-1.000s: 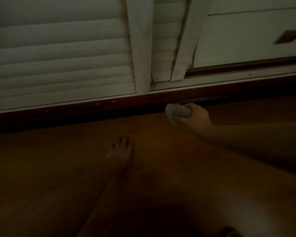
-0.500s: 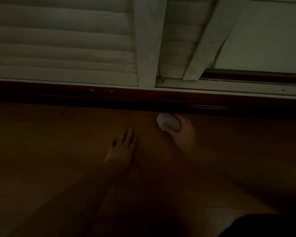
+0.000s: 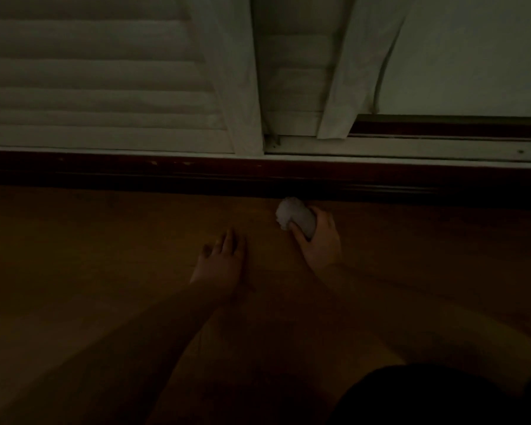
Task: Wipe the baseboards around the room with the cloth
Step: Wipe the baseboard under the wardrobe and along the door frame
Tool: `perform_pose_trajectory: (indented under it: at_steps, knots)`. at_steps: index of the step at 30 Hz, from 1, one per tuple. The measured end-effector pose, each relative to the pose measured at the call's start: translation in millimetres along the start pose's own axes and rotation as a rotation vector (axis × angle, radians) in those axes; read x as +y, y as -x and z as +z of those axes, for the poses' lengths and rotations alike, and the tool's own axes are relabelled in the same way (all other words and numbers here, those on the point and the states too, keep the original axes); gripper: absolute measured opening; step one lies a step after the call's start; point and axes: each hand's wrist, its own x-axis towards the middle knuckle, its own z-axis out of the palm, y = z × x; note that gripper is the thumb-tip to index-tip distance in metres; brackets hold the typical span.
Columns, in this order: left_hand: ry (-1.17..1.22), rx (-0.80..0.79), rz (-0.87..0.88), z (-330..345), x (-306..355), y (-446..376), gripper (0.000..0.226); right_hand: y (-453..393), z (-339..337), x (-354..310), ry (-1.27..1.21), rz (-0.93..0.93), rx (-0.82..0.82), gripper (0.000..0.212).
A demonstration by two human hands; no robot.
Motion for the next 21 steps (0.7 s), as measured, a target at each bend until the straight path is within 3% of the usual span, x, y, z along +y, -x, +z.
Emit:
perform_pose_trajectory:
  at_steps: [4,12,17,21]
  knots:
    - [0.088,0.085,0.032,-5,11,-11,0.129,-5,-14,0,-0.065,0.014,-0.091,0.06]
    - [-0.029,-0.018,0.091,-11,17,-30,0.131,3,-115,-29,-0.054,0.142,-0.225,0.06]
    - [0.02,-0.112,0.081,-30,21,-18,0.13,40,-156,-81,0.145,0.164,-0.112,0.057]
    - [0.057,-0.096,0.064,-30,19,-13,0.128,56,-113,-101,0.15,0.121,-0.042,0.055]
